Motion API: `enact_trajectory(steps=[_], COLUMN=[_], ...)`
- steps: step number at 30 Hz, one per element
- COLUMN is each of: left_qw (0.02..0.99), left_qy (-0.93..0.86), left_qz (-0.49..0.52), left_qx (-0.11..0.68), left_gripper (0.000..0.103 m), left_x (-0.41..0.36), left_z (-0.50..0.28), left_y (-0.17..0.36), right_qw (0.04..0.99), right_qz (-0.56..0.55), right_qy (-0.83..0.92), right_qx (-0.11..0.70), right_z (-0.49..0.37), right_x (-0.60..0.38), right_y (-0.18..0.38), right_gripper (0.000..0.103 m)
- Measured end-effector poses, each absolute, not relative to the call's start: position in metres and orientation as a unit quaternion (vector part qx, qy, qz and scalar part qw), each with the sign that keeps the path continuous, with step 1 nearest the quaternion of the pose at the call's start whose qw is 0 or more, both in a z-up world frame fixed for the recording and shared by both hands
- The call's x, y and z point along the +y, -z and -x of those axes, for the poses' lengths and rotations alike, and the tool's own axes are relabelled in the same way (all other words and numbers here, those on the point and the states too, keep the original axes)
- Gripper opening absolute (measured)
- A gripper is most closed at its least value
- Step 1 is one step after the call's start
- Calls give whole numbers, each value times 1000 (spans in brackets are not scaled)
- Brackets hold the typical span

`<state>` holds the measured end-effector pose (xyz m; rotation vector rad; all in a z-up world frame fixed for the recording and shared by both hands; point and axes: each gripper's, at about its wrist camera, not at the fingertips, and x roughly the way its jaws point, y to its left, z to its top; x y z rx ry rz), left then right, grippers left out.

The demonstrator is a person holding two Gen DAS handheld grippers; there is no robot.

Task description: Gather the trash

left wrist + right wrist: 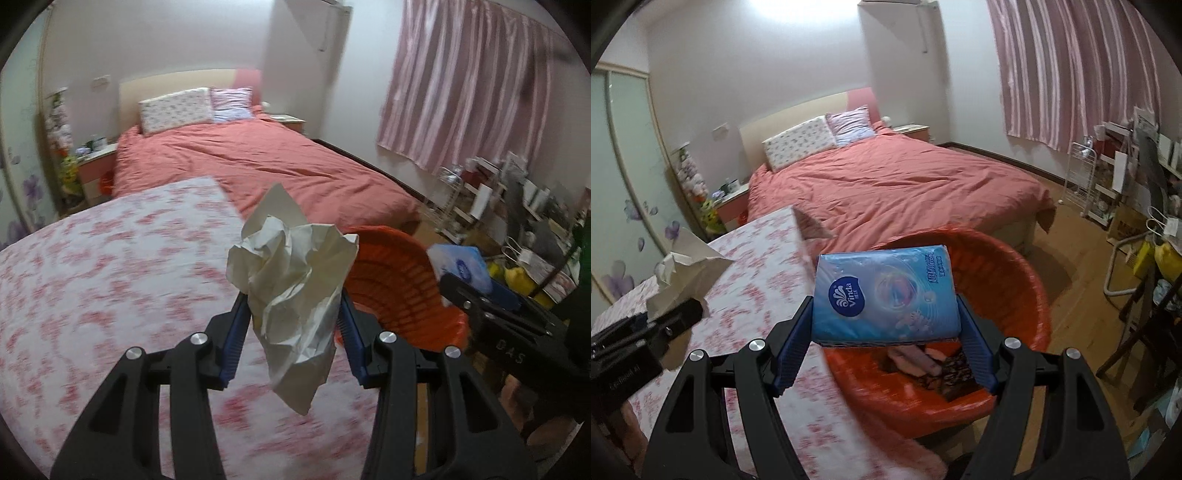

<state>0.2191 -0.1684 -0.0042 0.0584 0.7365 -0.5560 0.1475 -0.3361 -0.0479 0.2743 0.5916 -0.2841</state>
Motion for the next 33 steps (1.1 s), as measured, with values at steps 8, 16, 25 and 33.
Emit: enact_trajectory(steps=[8,16,25,33], left_qw=[874,863,888,929], left_qy=[309,300,253,189], left_qz=[-36,-28,-30,-33], left_qx=[374,406,384,316], left_gripper=[48,64,73,96], left_x=[-234,-248,-192,-107], left_z=[-238,-261,-239,-168], left_y=[22,48,36,2], right_qw=[934,925,932,941], right_qz=[-166,-210,-172,-92], right_qy=[151,142,171,230], right_qx=[279,283,269,231], right_z=[-158,-161,-125,-79], right_x=[-376,-398,-373,-324], right_y=[52,60,51,22], right_gripper=[73,77,89,100])
